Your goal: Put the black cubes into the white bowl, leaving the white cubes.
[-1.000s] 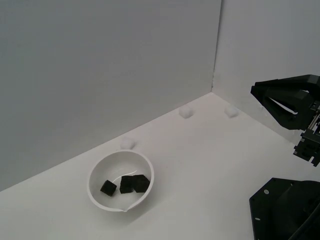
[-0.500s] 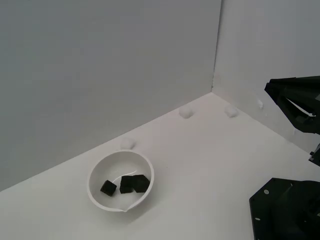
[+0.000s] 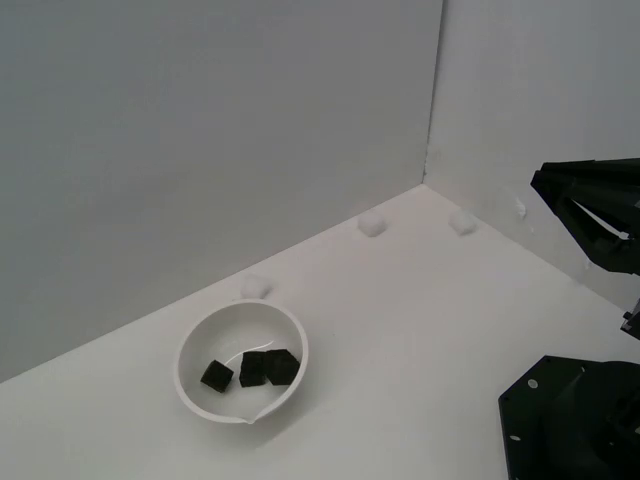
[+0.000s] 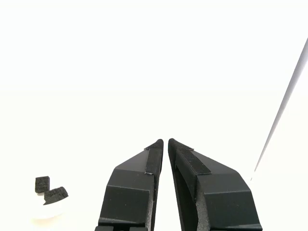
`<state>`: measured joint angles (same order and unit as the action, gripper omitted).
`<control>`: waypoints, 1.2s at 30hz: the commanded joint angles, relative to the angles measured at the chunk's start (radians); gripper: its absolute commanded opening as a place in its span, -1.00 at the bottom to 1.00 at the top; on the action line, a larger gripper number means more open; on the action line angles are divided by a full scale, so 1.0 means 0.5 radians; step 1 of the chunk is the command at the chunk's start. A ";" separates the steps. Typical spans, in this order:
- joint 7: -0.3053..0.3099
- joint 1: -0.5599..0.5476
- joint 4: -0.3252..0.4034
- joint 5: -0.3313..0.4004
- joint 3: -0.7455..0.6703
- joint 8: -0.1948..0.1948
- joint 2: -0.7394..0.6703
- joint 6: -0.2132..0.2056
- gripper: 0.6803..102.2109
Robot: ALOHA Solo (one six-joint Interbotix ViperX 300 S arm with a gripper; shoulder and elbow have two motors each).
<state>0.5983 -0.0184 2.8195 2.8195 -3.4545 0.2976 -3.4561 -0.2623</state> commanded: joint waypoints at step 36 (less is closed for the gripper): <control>-0.021 -0.049 0.012 0.006 -0.040 0.018 -0.034 -0.018 -0.95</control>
<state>0.5890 -0.0199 2.8195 2.8210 -3.4576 0.2976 -3.4561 -0.2623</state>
